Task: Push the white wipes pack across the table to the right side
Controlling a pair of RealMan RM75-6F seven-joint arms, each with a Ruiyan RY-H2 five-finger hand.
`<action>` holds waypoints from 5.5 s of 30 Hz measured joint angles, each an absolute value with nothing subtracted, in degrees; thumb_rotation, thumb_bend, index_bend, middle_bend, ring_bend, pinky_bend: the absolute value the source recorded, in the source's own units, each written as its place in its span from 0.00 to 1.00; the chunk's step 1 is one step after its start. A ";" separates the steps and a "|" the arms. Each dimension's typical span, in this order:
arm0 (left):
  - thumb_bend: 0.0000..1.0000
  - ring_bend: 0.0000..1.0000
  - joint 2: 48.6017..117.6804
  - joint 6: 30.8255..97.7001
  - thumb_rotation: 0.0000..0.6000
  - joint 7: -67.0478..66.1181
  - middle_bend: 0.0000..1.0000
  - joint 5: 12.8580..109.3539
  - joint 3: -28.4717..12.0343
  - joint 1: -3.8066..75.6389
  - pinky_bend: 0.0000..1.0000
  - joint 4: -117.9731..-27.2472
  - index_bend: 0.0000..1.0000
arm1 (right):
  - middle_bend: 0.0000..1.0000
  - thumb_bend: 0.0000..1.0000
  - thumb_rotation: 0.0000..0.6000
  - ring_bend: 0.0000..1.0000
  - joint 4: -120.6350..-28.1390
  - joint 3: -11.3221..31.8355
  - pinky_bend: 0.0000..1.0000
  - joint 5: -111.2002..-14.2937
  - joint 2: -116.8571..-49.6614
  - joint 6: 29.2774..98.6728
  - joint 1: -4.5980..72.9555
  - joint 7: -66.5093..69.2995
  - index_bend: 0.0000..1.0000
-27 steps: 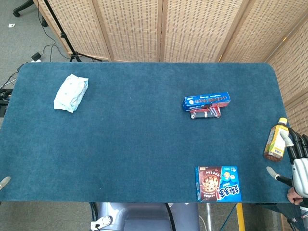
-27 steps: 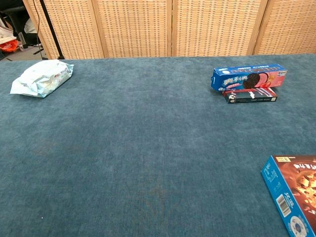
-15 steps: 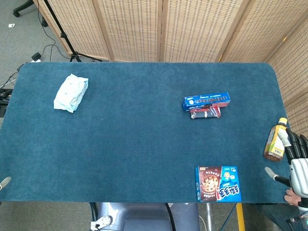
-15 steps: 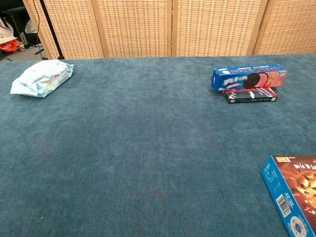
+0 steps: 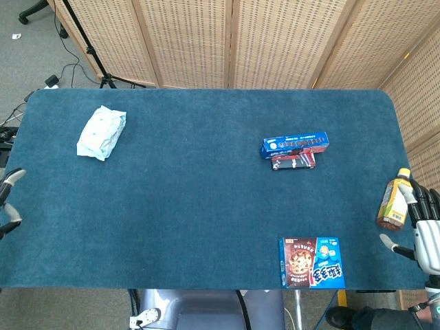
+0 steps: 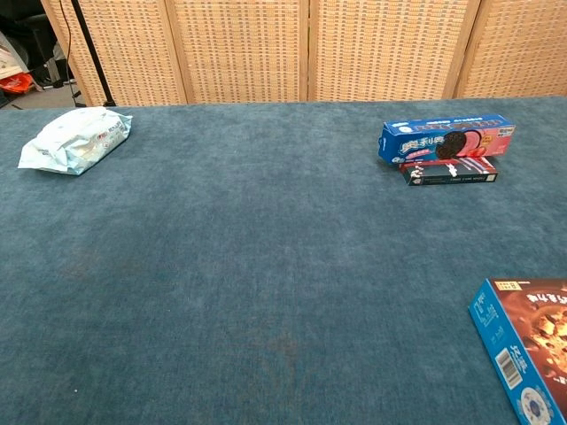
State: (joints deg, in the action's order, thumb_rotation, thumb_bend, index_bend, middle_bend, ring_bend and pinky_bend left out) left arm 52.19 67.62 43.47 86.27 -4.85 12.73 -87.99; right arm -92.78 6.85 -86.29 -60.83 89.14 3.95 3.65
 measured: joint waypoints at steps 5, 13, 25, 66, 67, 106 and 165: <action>1.00 0.00 53.76 56.00 1.00 63.36 0.00 86.99 -6.02 21.29 0.00 -78.38 0.00 | 0.00 0.00 1.00 0.00 -92.32 7.92 0.00 -83.43 -61.31 87.34 4.79 2.74 0.00; 1.00 0.00 59.91 39.66 1.00 93.39 0.00 89.69 -5.29 34.89 0.00 -56.10 0.00 | 0.00 0.00 1.00 0.00 -90.53 9.65 0.00 -78.97 -62.26 85.07 5.79 1.66 0.00; 1.00 0.00 75.98 21.26 1.00 121.41 0.00 95.45 4.05 51.26 0.00 -30.05 0.00 | 0.00 0.00 1.00 0.00 -88.60 11.17 0.00 -75.05 -63.30 83.44 6.52 0.12 0.00; 1.00 0.01 92.74 -0.24 1.00 98.48 0.00 84.80 1.58 61.54 0.29 -19.71 0.00 | 0.00 0.00 1.00 0.00 -85.33 13.67 0.00 -70.00 -65.16 82.17 7.35 -1.36 0.00; 1.00 0.02 92.63 -0.51 1.00 96.51 0.01 84.44 1.03 61.52 0.30 -20.08 0.00 | 0.00 0.00 1.00 0.00 -85.39 13.64 0.00 -70.07 -65.11 82.22 7.31 -1.31 0.00; 1.00 0.08 88.93 -23.59 1.00 5.59 0.07 46.48 -50.98 51.70 0.34 -35.64 0.01 | 0.00 0.00 1.00 0.00 -86.20 13.60 0.00 -71.11 -64.46 82.71 7.02 -0.22 0.00; 0.87 0.00 89.98 -17.64 1.00 11.51 0.00 41.58 -43.13 54.70 0.06 -64.59 0.00 | 0.00 0.00 1.00 0.00 -85.80 13.91 0.00 -71.03 -64.10 82.63 6.92 1.31 0.00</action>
